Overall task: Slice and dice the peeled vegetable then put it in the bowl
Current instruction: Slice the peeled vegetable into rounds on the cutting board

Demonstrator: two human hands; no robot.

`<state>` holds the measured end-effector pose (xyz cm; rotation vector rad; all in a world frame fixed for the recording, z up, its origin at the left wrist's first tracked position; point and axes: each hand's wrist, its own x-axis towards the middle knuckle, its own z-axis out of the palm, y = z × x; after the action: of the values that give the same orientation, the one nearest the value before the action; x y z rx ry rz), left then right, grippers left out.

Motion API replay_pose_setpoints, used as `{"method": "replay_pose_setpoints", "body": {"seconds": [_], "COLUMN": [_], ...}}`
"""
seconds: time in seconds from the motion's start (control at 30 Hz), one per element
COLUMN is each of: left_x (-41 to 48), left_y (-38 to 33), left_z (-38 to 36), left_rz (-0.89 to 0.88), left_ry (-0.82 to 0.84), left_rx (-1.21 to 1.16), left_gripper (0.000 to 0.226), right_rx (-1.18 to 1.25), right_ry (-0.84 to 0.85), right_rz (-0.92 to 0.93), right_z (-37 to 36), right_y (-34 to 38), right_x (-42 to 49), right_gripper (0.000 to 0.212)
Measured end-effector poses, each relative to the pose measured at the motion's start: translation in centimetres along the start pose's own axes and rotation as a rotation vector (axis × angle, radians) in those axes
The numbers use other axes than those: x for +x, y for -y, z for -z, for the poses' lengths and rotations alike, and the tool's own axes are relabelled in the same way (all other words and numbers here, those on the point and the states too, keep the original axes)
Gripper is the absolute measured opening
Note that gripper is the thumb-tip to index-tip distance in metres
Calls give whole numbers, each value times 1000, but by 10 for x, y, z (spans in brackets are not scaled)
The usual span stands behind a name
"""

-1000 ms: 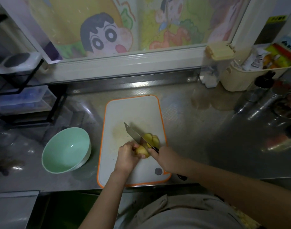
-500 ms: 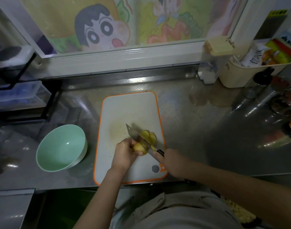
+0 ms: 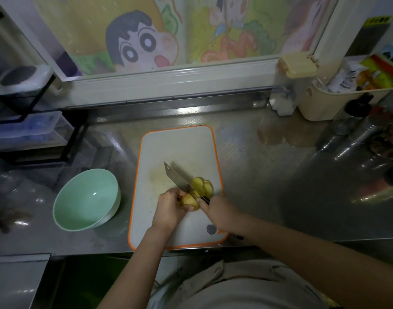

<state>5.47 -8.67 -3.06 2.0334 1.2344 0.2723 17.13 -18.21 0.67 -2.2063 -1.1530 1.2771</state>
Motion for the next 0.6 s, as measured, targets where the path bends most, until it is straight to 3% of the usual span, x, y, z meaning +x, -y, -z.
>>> {"method": "replay_pose_setpoints", "body": {"seconds": [0.4,0.5,0.6], "left_x": [4,6,8], "left_y": [4,6,6], "left_z": [2,1,-2], "left_rz": [29,20,18], "left_ry": [29,10,6], "left_rx": [-21,2,5], "left_gripper": [33,27,30], "right_rx": [-19,-57,8], "right_ry": [38,62,47], "right_rz": [20,-23,-112], "right_z": [-2,2,3], "right_y": [-2,-14,-20], "right_x": [-3,-17,-24], "right_gripper": [45,51,42]}}
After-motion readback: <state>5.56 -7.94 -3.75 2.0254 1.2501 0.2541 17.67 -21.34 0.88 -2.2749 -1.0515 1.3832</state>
